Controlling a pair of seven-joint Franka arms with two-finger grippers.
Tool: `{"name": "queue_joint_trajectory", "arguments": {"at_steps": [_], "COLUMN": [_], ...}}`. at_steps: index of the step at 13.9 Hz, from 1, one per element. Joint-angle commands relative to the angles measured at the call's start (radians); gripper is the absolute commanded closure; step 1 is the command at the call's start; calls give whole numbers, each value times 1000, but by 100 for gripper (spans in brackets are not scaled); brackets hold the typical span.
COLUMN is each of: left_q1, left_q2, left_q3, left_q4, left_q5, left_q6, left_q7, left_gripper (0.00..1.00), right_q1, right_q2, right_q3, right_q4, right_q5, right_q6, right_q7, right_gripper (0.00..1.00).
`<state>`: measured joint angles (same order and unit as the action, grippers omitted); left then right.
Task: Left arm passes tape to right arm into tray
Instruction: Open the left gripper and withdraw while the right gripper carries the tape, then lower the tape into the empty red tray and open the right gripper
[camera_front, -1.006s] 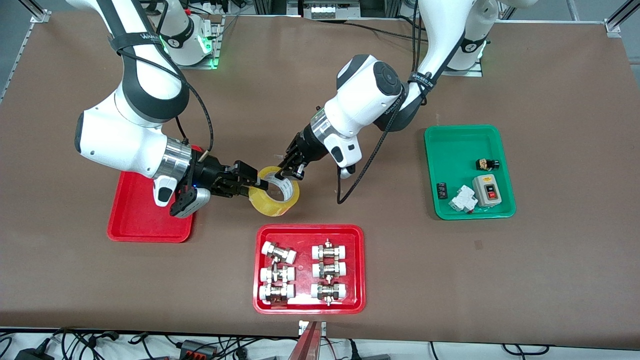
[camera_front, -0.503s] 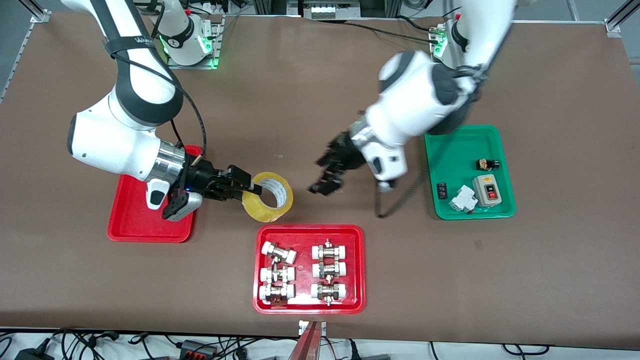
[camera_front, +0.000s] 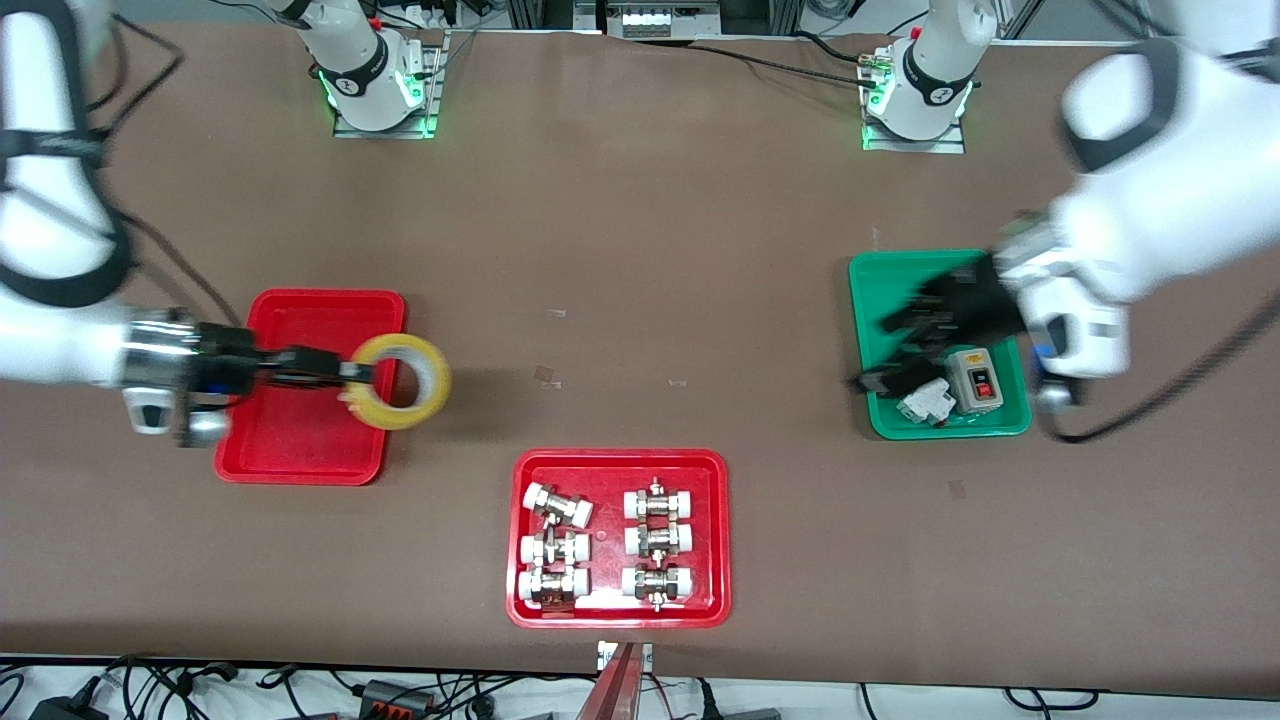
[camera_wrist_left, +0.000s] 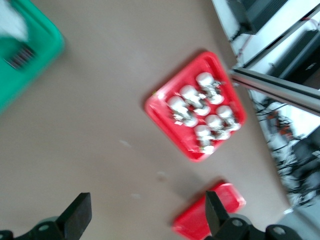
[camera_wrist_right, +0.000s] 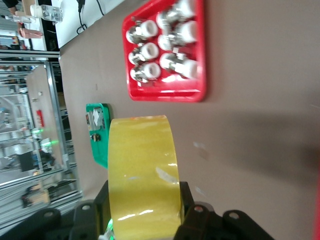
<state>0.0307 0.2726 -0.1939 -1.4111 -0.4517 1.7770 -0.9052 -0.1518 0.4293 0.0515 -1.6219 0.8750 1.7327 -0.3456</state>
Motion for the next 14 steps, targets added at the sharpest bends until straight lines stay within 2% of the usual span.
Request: {"name": "queue_joint_trajectory", "arguments": {"at_steps": [1, 2, 3, 4, 7, 9, 10, 11, 12, 13, 14], "left_q1": [185, 207, 215, 215, 207, 206, 204, 213, 213, 213, 212], "left_q2": [-67, -72, -84, -117, -161, -229, -293, -359, -386, -382, -366], "left_q3": [-12, -13, -21, -24, -27, -29, -63, -103, -111, -113, -114], "left_q4": [-22, -22, -22, -25, -45, -136, -225, -317, -353, -341, -316], "left_q5": [44, 109, 224, 301, 341, 358, 385, 387, 387, 387, 389], "left_q6": [-201, -253, -292, -319, -411, -397, -354, -296, -274, -271, -272], "left_q7": [367, 532, 658, 740, 750, 747, 746, 741, 743, 744, 747], "left_gripper": [0, 0, 0, 0, 0, 0, 0, 0, 0, 0, 0], "right_q1": [-127, -167, -199, -228, -279, -293, -296, -295, -290, -285, -281], "right_q2": [55, 87, 115, 146, 229, 267, 288, 298, 301, 307, 310], "right_q3": [25, 25, 25, 25, 25, 25, 24, 24, 24, 24, 24], "right_q4": [-7, -9, -15, -28, -32, -32, -32, -32, -33, -33, -33], "right_q5": [-60, -83, -90, -96, -152, -178, -179, -183, -203, -214, -217], "right_q6": [-77, -99, -116, -120, -110, -91, -78, -59, -35, -16, -2], "right_q7": [-120, -177, -225, -275, -378, -417, -443, -466, -489, -498, -507], "right_gripper": [99, 99, 99, 99, 98, 94, 89, 76, 59, 13, 0]}}
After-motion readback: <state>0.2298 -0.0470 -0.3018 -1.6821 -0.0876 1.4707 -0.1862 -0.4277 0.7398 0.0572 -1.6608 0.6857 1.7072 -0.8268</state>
